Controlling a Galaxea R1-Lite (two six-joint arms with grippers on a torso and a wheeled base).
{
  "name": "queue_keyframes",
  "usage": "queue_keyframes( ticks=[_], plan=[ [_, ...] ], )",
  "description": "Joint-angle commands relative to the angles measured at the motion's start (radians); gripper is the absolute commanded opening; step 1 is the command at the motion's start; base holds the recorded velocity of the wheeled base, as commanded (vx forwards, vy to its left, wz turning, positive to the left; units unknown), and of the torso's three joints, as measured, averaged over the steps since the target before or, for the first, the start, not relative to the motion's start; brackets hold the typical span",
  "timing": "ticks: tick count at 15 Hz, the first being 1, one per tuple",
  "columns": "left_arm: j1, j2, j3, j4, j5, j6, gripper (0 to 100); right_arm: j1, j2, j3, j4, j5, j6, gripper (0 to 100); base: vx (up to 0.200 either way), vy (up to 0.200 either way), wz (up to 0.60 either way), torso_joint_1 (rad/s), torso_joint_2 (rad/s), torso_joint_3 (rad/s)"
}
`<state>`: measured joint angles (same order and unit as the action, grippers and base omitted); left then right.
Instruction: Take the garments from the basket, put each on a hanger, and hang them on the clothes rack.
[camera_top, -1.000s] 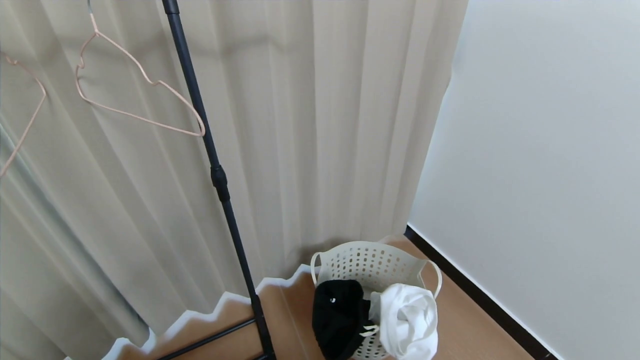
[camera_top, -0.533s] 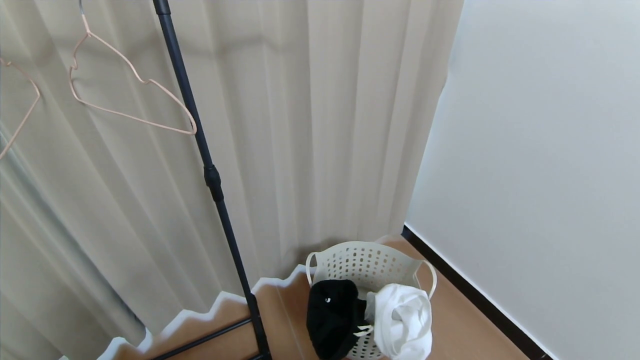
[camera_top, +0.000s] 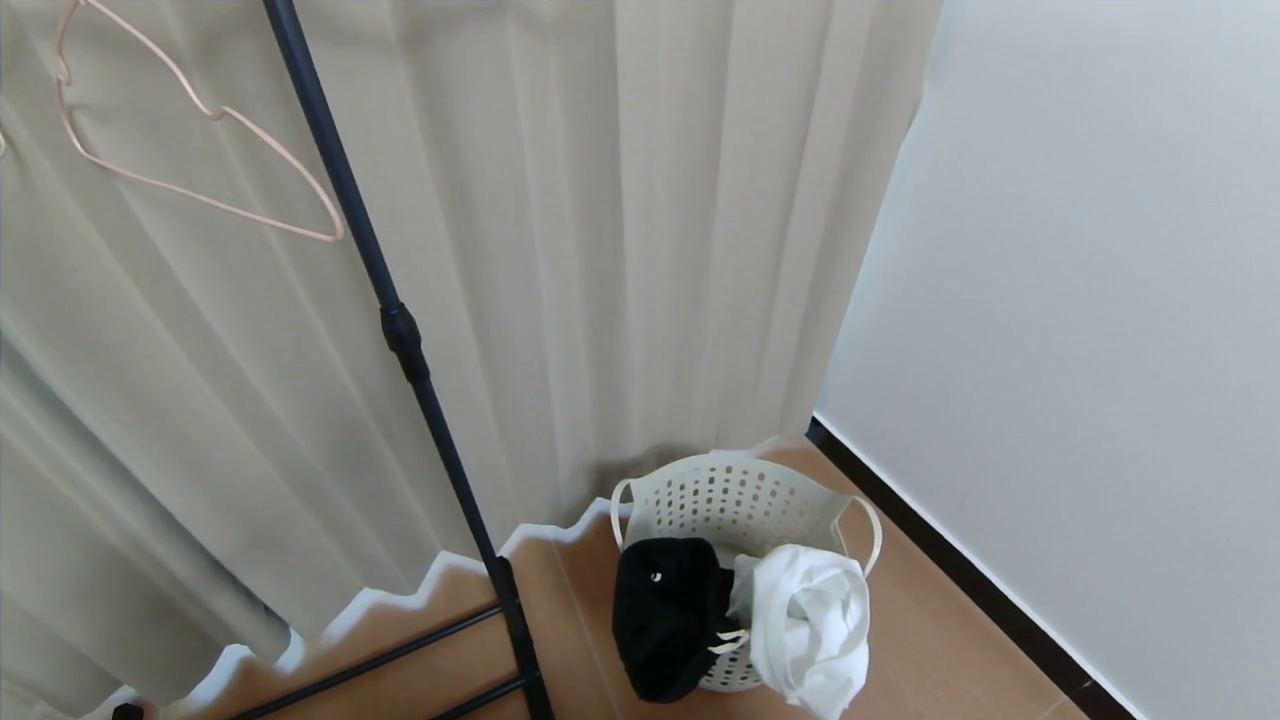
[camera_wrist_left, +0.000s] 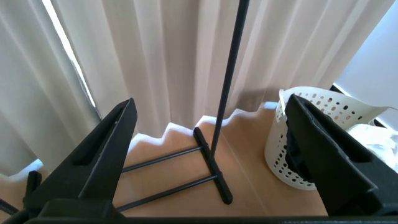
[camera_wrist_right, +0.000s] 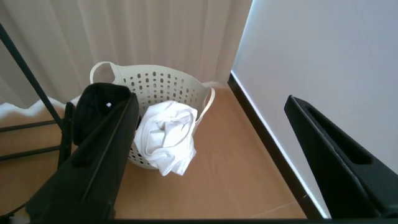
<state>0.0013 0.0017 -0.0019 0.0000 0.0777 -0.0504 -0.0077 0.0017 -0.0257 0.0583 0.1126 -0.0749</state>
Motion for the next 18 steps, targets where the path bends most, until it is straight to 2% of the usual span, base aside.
queue_keyframes(
  ticks=[1,8,18],
  plan=[
    [0.000,0.000,-0.001,0.000,0.001,0.000,100,0.000,0.001,0.000,0.000,-0.001,0.000,100,0.000,0.000,0.00,0.007,0.00,-0.188],
    [0.000,0.000,-0.001,0.000,0.001,0.000,100,0.000,0.001,0.000,0.000,0.001,0.000,100,0.000,0.000,0.00,-0.013,0.09,-0.134],
    [0.000,0.000,-0.001,0.000,0.001,-0.002,100,0.002,0.001,0.000,0.000,0.001,-0.002,100,0.000,0.000,0.00,-0.022,0.18,-0.045]
  ],
)
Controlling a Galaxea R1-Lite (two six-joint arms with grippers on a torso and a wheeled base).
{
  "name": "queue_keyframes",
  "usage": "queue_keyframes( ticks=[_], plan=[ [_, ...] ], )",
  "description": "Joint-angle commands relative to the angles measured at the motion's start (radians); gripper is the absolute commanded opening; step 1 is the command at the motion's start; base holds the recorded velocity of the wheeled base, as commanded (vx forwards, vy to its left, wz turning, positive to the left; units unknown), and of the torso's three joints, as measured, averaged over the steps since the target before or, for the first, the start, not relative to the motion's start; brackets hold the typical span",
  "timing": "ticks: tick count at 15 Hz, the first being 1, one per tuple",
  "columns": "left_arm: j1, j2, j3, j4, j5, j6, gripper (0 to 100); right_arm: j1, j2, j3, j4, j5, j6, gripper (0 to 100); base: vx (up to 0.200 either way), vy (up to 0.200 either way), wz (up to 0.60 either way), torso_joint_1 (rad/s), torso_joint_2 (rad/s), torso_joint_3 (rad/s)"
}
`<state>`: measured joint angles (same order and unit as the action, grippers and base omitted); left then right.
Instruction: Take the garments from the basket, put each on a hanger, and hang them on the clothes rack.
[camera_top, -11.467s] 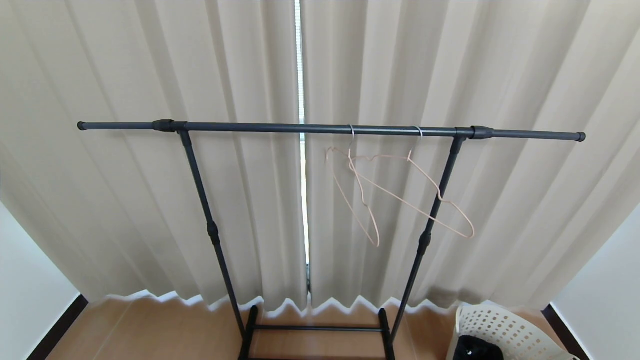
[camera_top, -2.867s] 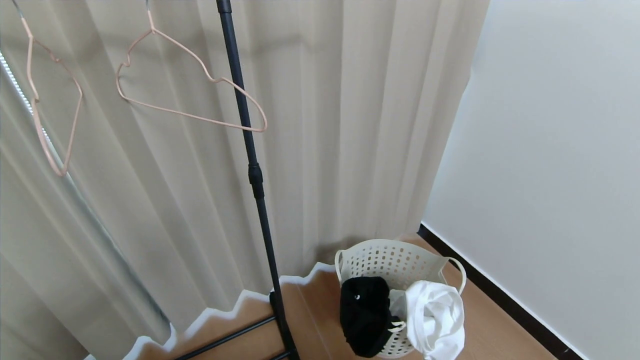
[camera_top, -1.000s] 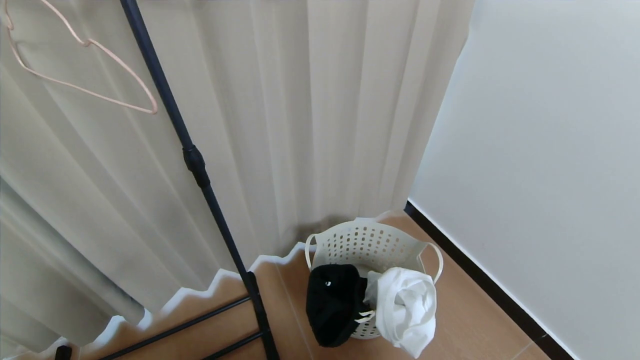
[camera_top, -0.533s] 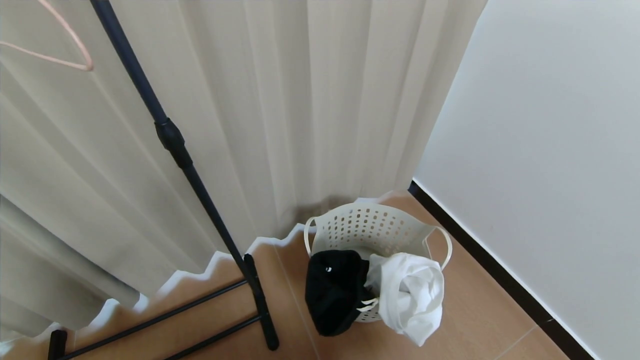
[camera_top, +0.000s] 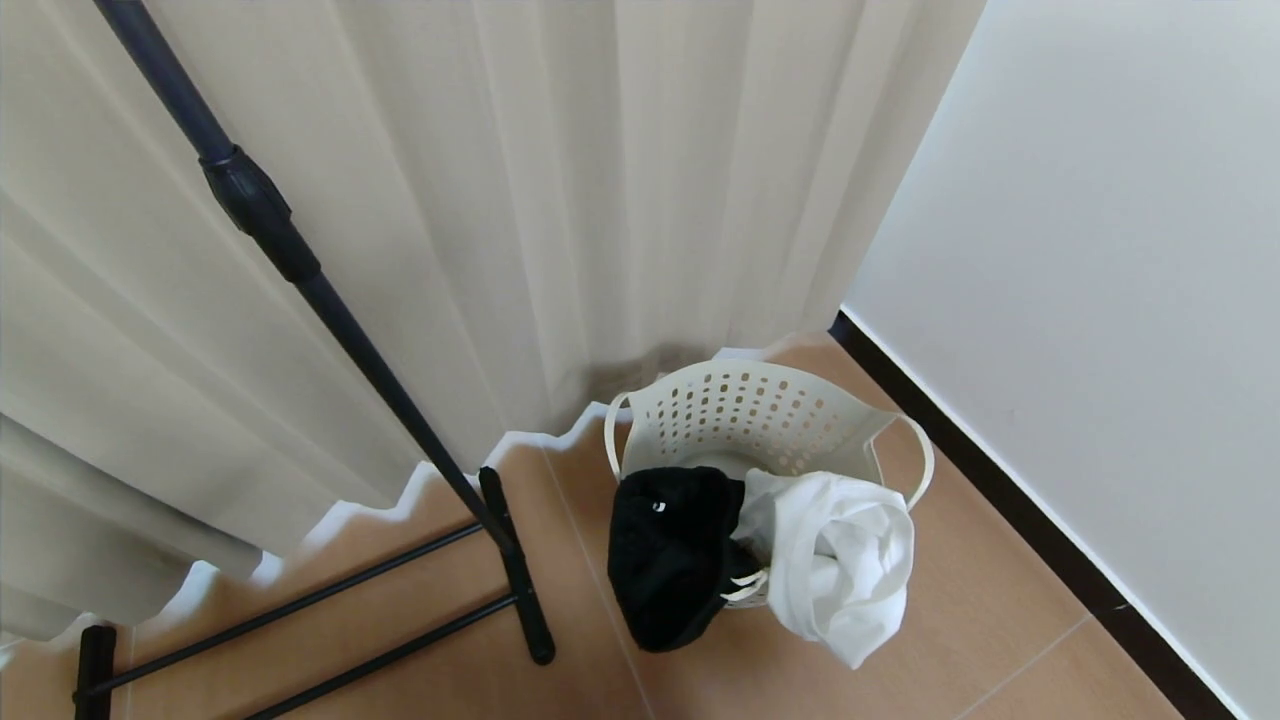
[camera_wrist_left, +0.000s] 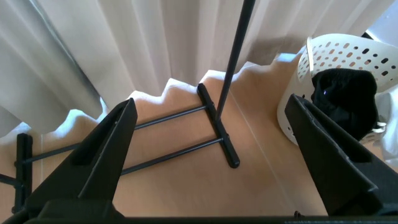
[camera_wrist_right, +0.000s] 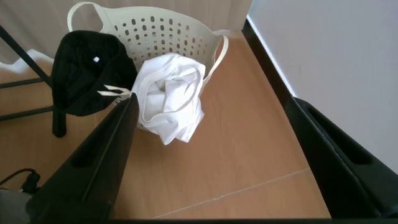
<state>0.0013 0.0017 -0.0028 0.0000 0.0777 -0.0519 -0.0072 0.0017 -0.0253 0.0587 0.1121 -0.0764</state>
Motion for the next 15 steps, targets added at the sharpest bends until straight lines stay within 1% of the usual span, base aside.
queue_keyframes(
  ticks=[1,2,5,9,10,12,13,15],
  plan=[
    [0.000,0.000,0.000,0.000,0.001,0.000,100,0.000,0.001,-0.001,0.000,0.000,0.004,100,0.000,0.000,0.00,-0.007,0.13,0.032],
    [0.000,0.000,0.000,0.000,0.001,0.000,100,0.000,0.000,-0.001,-0.002,-0.005,0.017,100,0.000,0.000,0.00,-0.007,0.08,0.017],
    [0.000,0.000,0.000,0.000,0.001,-0.003,100,0.000,0.000,-0.001,-0.002,-0.006,0.017,100,0.000,0.000,0.00,-0.001,0.00,-0.024],
    [0.000,0.000,0.000,0.000,0.001,-0.003,100,-0.004,0.021,-0.013,0.023,-0.012,-0.026,100,0.000,0.000,0.00,0.002,0.00,-0.033],
    [0.000,0.000,0.000,0.000,0.001,-0.003,100,-0.010,0.078,-0.039,0.024,-0.011,-0.051,100,0.000,0.000,0.00,0.002,0.00,-0.110],
    [0.000,0.000,0.000,0.000,0.002,-0.006,100,0.009,0.299,-0.156,0.024,-0.006,-0.085,100,0.000,0.000,0.00,0.007,0.01,-0.139],
    [0.000,0.000,0.000,0.000,0.002,-0.005,100,0.039,0.503,-0.203,0.012,-0.008,-0.163,100,0.000,0.000,0.00,0.002,0.01,-0.066],
    [0.000,0.000,0.001,0.000,0.007,-0.003,100,0.078,0.751,-0.269,0.009,-0.009,-0.358,100,0.000,0.000,0.00,0.000,0.00,0.000]
  ],
)
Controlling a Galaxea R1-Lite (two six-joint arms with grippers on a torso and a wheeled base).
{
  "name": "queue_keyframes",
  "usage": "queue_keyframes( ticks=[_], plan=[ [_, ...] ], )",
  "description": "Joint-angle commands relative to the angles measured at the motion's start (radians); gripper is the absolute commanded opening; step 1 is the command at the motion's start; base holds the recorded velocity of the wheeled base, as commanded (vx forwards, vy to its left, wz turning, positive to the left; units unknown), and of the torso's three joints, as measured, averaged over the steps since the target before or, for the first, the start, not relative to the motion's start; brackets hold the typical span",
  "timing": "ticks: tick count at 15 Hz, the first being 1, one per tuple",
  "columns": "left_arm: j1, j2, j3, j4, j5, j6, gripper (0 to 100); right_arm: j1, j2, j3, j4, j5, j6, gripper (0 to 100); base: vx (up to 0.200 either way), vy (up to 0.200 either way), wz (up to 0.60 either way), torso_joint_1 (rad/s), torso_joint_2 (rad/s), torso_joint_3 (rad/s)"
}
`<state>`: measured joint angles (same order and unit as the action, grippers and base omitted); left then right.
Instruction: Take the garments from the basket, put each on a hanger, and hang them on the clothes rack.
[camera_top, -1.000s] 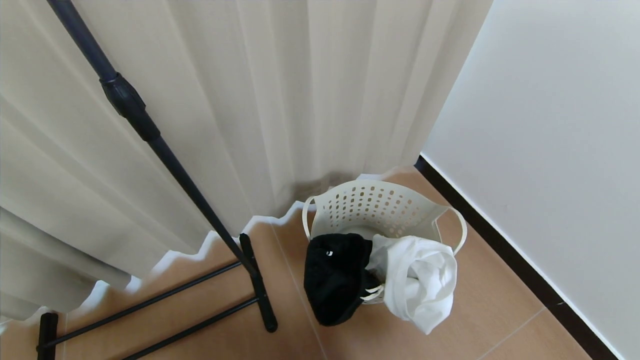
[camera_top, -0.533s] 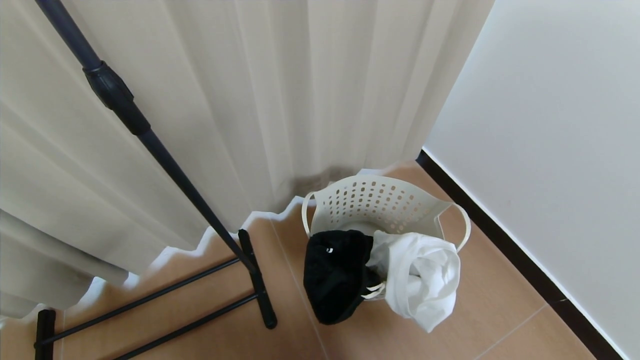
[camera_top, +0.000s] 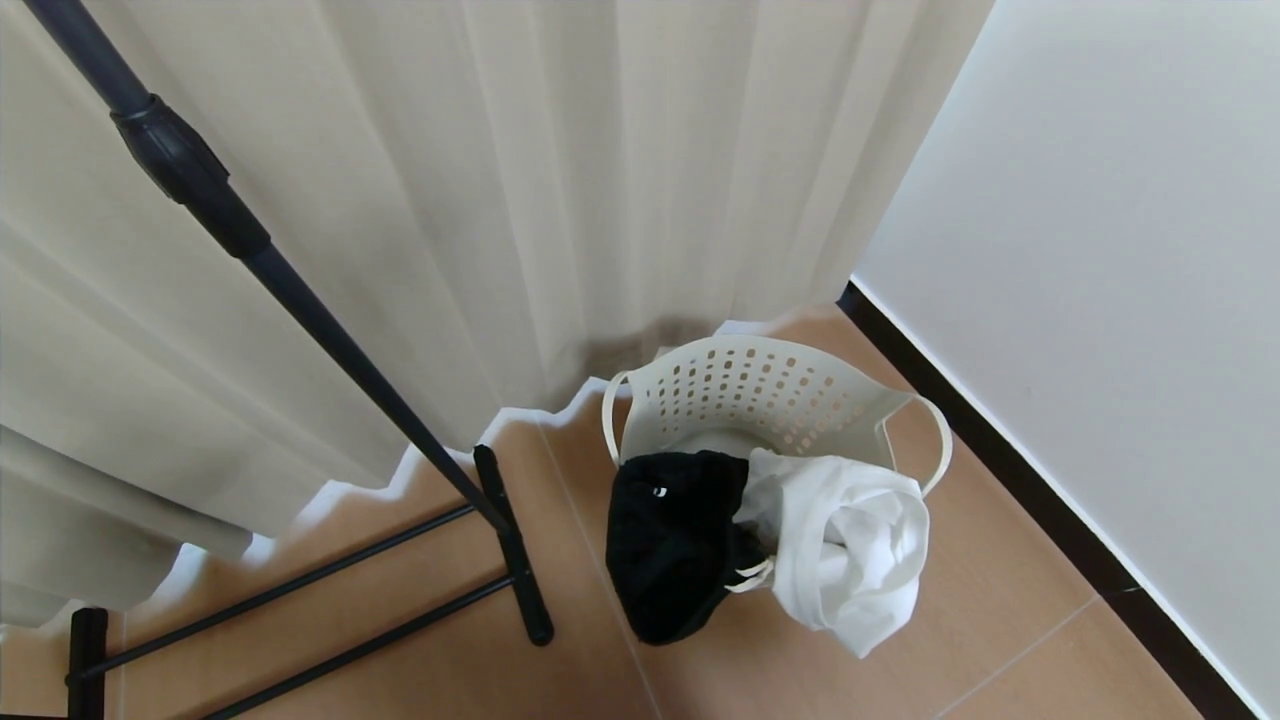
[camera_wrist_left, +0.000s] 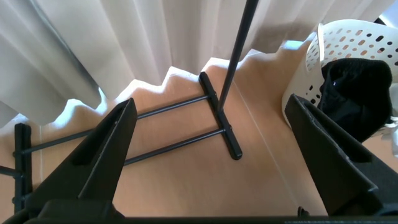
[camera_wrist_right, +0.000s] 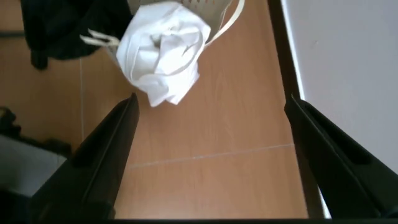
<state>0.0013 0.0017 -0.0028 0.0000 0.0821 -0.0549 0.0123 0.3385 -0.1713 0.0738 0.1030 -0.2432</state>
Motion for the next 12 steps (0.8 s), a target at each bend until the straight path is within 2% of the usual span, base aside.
queue_keyframes(
  ticks=[1,3,4,5,7,10,11,12],
  plan=[
    [0.000,0.000,0.001,0.000,0.001,0.000,100,0.084,0.511,-0.154,-0.003,-0.005,-0.268,100,0.000,0.000,0.00,0.000,0.00,0.000],
    [0.000,0.000,0.001,0.000,0.001,0.000,100,0.107,0.656,-0.192,-0.017,-0.105,-0.435,100,0.000,0.000,0.00,0.000,0.00,0.000],
    [0.000,0.000,0.001,-0.002,0.001,0.000,100,0.169,0.725,-0.232,-0.017,-0.170,-0.493,100,0.000,0.000,0.00,0.000,0.00,0.000],
    [0.000,0.000,0.001,-0.002,0.002,0.001,100,0.250,0.806,-0.272,-0.028,-0.195,-0.512,100,0.000,0.000,0.00,0.000,0.00,0.000],
    [0.000,0.000,0.001,-0.002,0.002,0.000,100,0.299,0.958,-0.340,-0.051,-0.273,-0.516,100,0.000,0.000,0.00,0.000,0.00,0.000],
    [0.000,0.000,0.001,-0.002,0.001,0.001,100,0.328,1.180,-0.398,-0.239,-0.394,-0.531,100,0.000,0.000,0.00,0.000,0.00,0.000],
    [0.000,0.000,0.001,-0.002,0.001,0.001,100,0.330,1.199,-0.401,-0.259,-0.414,-0.536,100,0.000,0.000,0.00,0.000,0.00,0.000],
    [0.000,0.000,0.001,-0.002,0.001,0.000,100,0.334,1.295,-0.419,-0.378,-0.500,-0.599,100,0.000,0.000,0.00,0.000,0.00,0.000]
  ],
)
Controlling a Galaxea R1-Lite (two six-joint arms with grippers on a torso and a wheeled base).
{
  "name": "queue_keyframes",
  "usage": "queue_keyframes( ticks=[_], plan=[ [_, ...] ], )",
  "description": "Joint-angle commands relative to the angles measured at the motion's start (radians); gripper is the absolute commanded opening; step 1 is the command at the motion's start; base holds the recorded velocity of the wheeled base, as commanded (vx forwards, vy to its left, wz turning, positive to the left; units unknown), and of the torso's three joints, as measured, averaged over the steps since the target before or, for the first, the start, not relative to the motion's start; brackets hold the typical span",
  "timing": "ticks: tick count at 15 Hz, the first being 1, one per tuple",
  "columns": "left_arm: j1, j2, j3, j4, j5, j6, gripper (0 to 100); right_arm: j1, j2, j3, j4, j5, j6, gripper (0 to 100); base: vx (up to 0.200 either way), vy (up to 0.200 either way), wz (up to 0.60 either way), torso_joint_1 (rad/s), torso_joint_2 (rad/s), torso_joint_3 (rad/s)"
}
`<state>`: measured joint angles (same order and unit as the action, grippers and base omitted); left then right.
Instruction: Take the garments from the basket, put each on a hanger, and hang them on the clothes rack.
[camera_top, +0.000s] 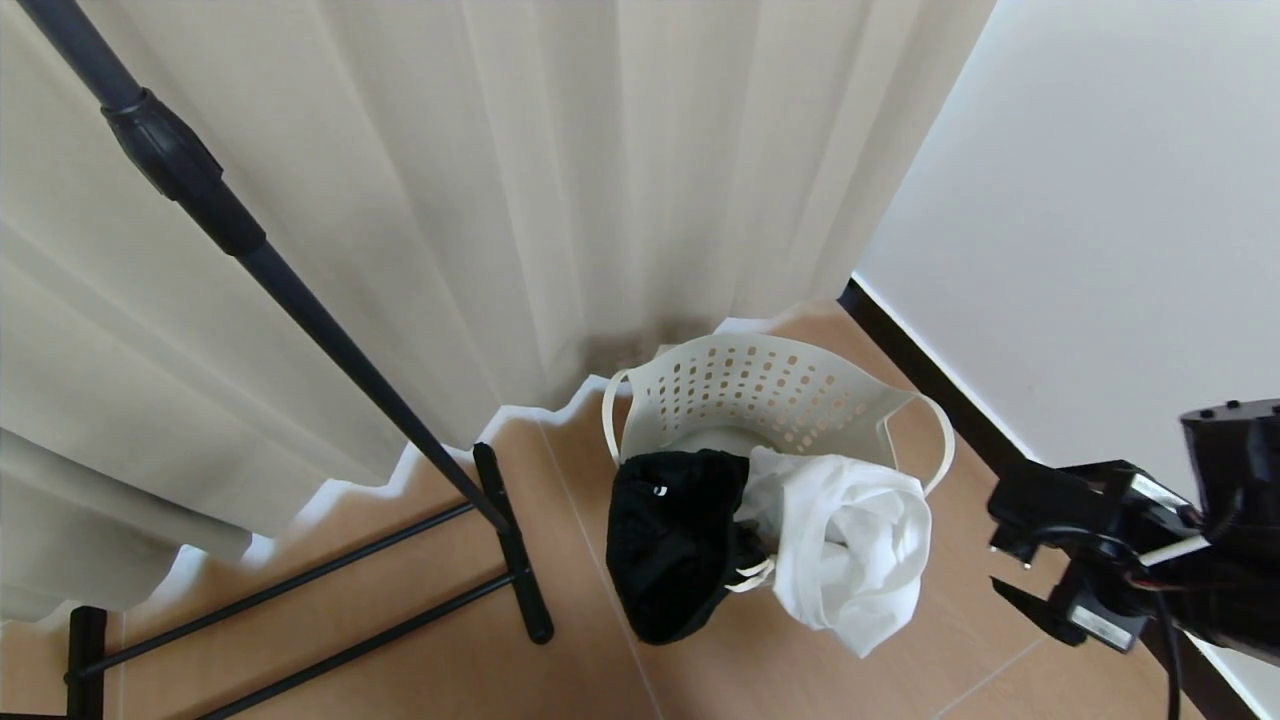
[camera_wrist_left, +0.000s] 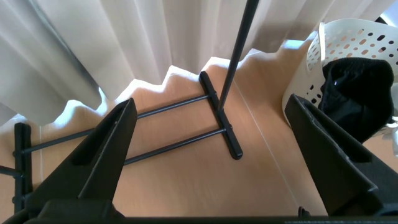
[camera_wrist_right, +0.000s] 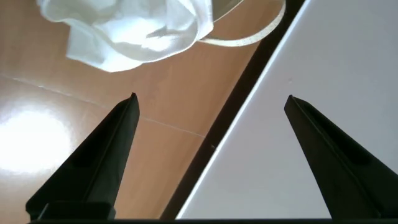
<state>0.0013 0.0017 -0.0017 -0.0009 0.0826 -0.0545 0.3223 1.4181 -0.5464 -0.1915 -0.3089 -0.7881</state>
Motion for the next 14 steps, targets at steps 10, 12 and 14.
queue_keyframes(
  ticks=[10,12,14],
  plan=[
    [0.000,0.000,0.000,-0.001,0.000,-0.001,100,-0.068,0.581,-0.044,-0.695,0.045,-0.319,100,0.000,0.000,0.00,0.000,0.00,0.000],
    [0.000,0.000,0.000,0.001,0.000,0.001,100,-0.071,0.575,-0.026,-0.694,0.128,-0.330,100,0.000,0.000,0.00,0.000,0.00,0.000],
    [0.000,0.000,0.000,0.001,0.000,-0.001,100,-0.071,0.581,-0.021,-0.691,0.174,-0.350,100,0.000,0.000,0.00,0.000,0.00,0.000]
  ],
)
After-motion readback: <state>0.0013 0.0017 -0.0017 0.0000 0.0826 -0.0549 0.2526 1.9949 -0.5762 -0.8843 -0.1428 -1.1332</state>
